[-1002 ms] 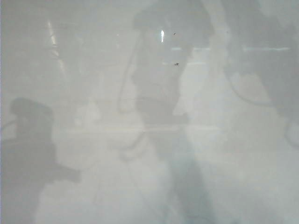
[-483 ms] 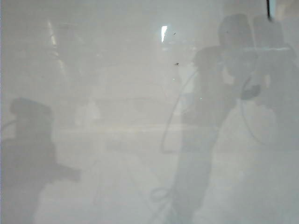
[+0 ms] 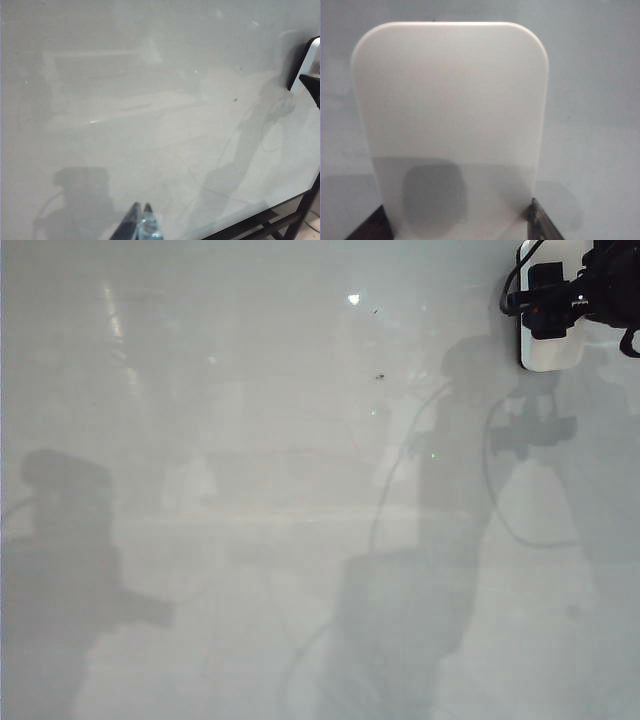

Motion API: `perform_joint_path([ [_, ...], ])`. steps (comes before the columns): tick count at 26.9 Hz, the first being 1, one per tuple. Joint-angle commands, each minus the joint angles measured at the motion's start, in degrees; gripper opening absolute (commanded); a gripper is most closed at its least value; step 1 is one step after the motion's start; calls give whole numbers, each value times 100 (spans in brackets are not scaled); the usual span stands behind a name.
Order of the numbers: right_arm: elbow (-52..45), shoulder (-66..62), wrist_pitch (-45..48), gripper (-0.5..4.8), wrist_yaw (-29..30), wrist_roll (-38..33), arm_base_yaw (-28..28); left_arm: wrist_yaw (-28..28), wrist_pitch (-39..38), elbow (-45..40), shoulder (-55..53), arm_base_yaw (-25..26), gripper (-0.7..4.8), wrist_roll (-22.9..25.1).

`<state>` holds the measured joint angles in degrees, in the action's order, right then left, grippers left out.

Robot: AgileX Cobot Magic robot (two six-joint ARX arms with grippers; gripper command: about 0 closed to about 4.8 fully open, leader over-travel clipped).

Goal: Grab the whiteboard eraser that is attached to the surface of the whiteboard and use it to clean the writing on the whiteboard.

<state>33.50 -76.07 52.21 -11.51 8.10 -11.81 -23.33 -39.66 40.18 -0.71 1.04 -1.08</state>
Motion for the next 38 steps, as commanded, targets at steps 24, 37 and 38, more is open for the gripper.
perform_joint_path([
  [24, 155, 675, -1047, 479, -299, -61, -219, 658, 319, -208, 0, -2, -2, 66],
  [37, -387, 4332, -4216, 31, -328, -120, -391, 973, 3145, -2490, 0, -2, -2, 26],
  [38, -407, 4577, -4385, -7, -188, -199, -391, 990, 3224, -2610, 0, -2, -2, 24],
])
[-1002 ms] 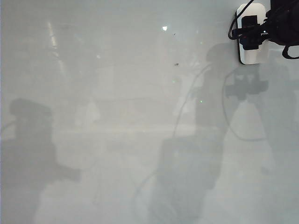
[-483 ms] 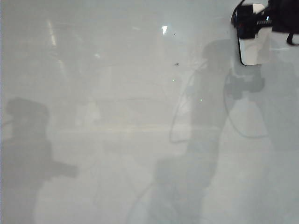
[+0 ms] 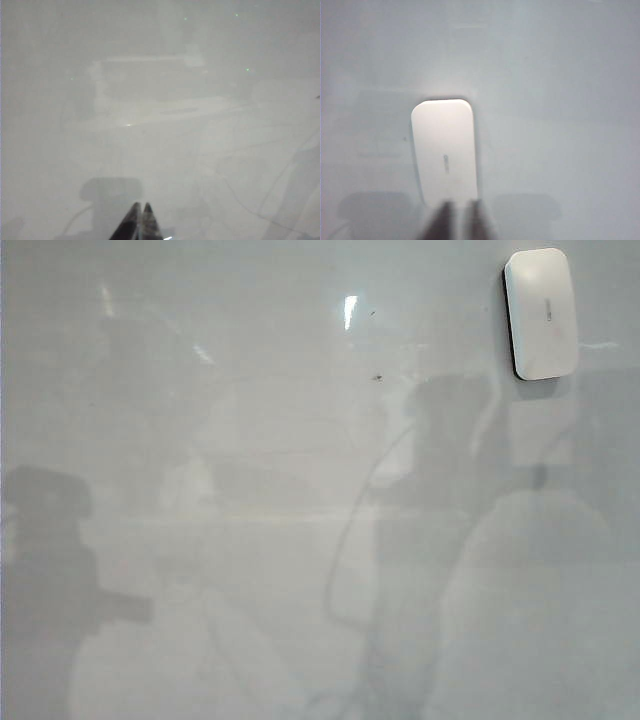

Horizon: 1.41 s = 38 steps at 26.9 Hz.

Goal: Grab the whiteboard eraser that is attached to the surface of the whiteboard and use it to clean the writing on the whiteboard.

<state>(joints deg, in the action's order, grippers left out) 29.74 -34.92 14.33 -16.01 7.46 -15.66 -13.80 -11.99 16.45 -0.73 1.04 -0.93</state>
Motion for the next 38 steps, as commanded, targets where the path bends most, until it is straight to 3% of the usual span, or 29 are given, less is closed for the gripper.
perform_joint_path([
  [1, -55, 671, -739, -6, 424, -251, -7, 76, 498, -343, 2, 0, -2, 13],
  [7, -686, 2011, -1344, -6, 1440, -901, -9, 262, 531, -1047, 2, 0, -2, 28],
  [10, -1040, 2354, -1506, -6, 1497, -946, -9, 262, 520, -1187, 2, -4, -2, 24],
  [16, -1888, 2771, -1755, -5, 1639, -1971, -7, 223, 238, -1233, 9, -4, -2, 26],
  [27, -2072, 2774, -2114, -5, 1591, -1937, -4, 221, 223, -1233, 11, -2, -2, 26],
  [32, -2306, 2907, -2070, -5, 1056, -730, 11, 221, 223, -1233, 11, -4, -2, 26],
  [38, -2824, 3432, -1965, -5, 1167, -901, 376, 221, 219, -1233, 11, -2, -2, 26],
])
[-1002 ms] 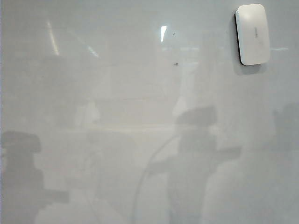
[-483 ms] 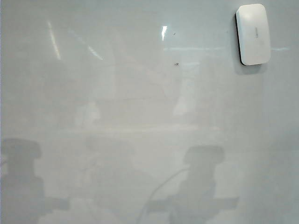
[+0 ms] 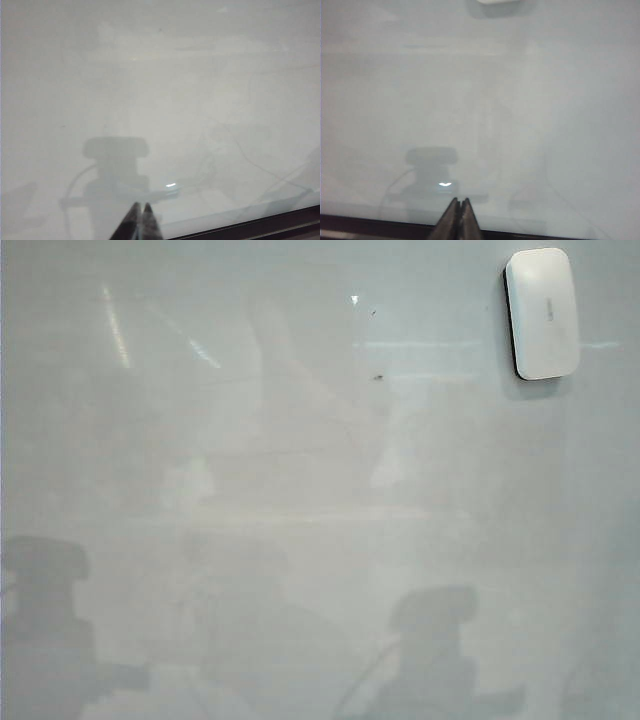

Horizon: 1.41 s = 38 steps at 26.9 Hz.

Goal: Grab the whiteboard eraser that is attached to the surface of the whiteboard and use it to clean the writing on the whiteboard.

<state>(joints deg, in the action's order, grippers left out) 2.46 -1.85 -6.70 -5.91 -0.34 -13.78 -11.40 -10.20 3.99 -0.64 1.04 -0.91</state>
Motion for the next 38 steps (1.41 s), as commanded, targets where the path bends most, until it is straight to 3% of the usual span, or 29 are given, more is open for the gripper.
perform_joint_path([
  [1, -125, 179, 133, -5, 278, -120, 278, -20, 39, 13, 2, -2, -2, 24],
  [5, -188, 181, 136, -5, 501, -118, 693, -20, 39, 13, 2, -2, -2, 24],
  [15, -240, 181, -382, -5, 435, 66, 789, -20, 39, 13, 2, -2, -2, 24],
  [21, -240, 181, -376, -5, 439, 79, 1176, -17, 39, 13, 2, -2, -2, 24],
  [38, -240, 181, -378, -5, 457, 79, 1176, -20, 39, 13, 2, -2, -2, 24],
])
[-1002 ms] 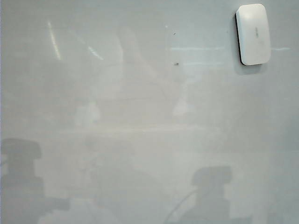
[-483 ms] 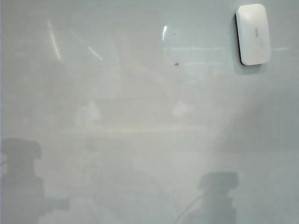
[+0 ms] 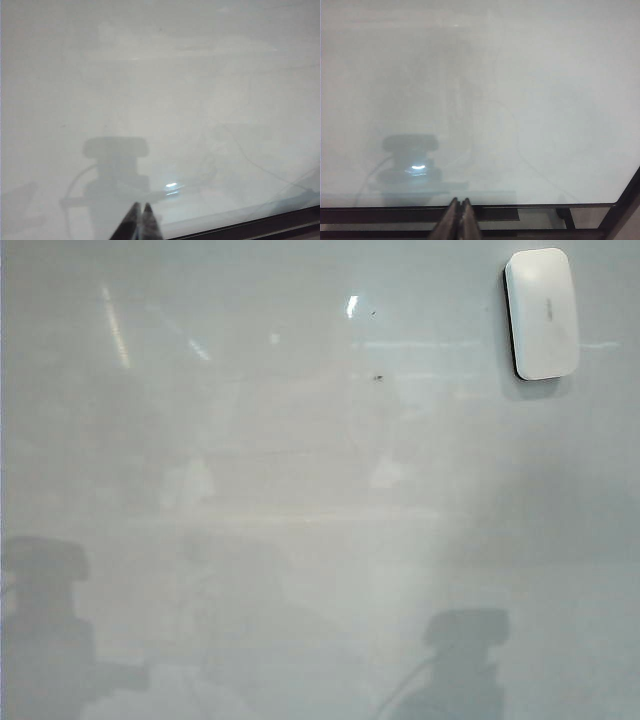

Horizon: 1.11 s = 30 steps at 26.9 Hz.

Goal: Grab the whiteboard eraser that is attached to the surface of the whiteboard and use it to clean the writing on the whiteboard.

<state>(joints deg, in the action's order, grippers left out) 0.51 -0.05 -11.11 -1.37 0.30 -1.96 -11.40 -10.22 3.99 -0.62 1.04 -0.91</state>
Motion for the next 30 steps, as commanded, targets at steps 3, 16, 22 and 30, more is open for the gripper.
perform_joint_path([
  [3, -46, 2, 63, -5, 2, 15, -7, -37, 39, -63, 20, -26, -2, 24],
  [16, -44, 2, 61, -5, 2, 15, -7, 1075, 92, -348, 20, 4, -2, -127],
  [22, -44, 2, 61, -5, 4, 15, -7, 1032, -39, -348, 20, 4, -2, -105],
  [30, -44, 2, 63, -5, 2, 15, -7, 1023, -37, -348, 20, 4, -2, -105],
])
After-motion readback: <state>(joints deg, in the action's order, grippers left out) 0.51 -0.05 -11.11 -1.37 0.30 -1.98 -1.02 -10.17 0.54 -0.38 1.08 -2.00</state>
